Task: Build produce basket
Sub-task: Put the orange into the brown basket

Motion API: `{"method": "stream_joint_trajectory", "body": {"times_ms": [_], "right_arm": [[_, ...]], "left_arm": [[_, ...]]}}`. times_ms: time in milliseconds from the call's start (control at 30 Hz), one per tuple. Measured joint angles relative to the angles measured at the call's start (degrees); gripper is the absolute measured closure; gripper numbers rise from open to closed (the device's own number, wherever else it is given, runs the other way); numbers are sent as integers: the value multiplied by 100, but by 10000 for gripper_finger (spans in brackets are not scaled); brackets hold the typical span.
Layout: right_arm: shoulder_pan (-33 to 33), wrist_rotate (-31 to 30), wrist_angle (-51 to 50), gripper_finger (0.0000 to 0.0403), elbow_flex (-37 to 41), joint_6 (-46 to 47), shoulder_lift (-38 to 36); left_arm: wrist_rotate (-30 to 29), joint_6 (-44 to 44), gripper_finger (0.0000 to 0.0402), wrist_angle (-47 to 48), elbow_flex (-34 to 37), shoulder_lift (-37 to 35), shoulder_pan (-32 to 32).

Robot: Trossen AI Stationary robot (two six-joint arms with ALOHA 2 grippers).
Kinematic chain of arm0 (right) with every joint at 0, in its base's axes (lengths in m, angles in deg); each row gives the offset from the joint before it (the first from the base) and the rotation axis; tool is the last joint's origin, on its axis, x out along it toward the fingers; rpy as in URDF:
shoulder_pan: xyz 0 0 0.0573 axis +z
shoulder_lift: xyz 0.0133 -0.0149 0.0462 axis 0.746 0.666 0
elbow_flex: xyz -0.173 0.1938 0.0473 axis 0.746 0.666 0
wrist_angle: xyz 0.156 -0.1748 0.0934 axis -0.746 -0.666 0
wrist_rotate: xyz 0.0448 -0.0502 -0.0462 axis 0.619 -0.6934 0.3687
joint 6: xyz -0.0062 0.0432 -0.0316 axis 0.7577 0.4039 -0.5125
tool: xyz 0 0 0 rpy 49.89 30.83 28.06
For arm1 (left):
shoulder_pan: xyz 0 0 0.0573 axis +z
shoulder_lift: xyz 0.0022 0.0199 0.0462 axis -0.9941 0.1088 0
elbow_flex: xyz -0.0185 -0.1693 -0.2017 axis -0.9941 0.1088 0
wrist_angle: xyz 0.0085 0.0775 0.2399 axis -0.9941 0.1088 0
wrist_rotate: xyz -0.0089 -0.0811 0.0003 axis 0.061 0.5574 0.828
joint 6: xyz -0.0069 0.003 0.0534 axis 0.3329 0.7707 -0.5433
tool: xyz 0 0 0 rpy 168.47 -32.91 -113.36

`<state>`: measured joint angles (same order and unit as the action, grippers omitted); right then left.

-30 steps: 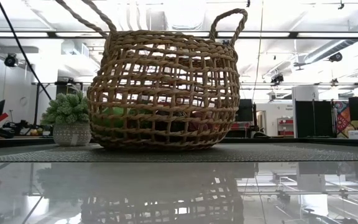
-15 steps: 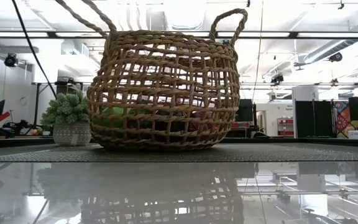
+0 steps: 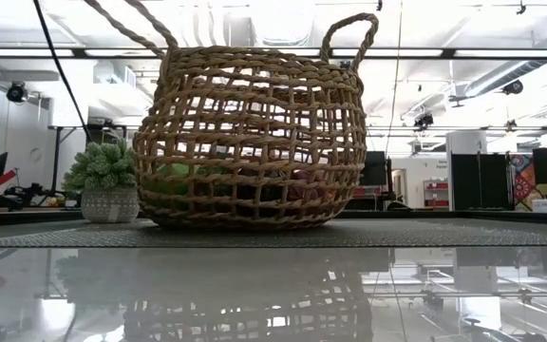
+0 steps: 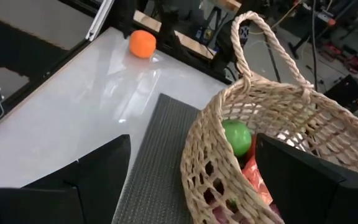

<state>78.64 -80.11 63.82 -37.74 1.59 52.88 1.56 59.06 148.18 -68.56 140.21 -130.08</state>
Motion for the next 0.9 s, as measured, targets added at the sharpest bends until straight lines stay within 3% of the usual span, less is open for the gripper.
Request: {"method": "stream_joint_trajectory", "body": {"times_ms": [133, 233, 433, 600, 900], "right_arm": [[0, 2, 181, 76, 278, 130, -138], [0, 2, 239, 76, 422, 123, -172], [0, 2, 378, 76, 479, 97, -118], [0, 2, 369, 76, 484, 151, -118], [0, 2, 391, 76, 484, 163, -118]], "left_arm": [[2388, 1003, 86, 842, 76, 307, -73], [3264, 1169, 86, 845, 231, 409, -183], [3287, 1133, 86, 860, 239, 477, -262], [2707, 1116, 86, 827, 425, 460, -364], [2746, 1158, 86, 664, 895, 447, -545]]}}
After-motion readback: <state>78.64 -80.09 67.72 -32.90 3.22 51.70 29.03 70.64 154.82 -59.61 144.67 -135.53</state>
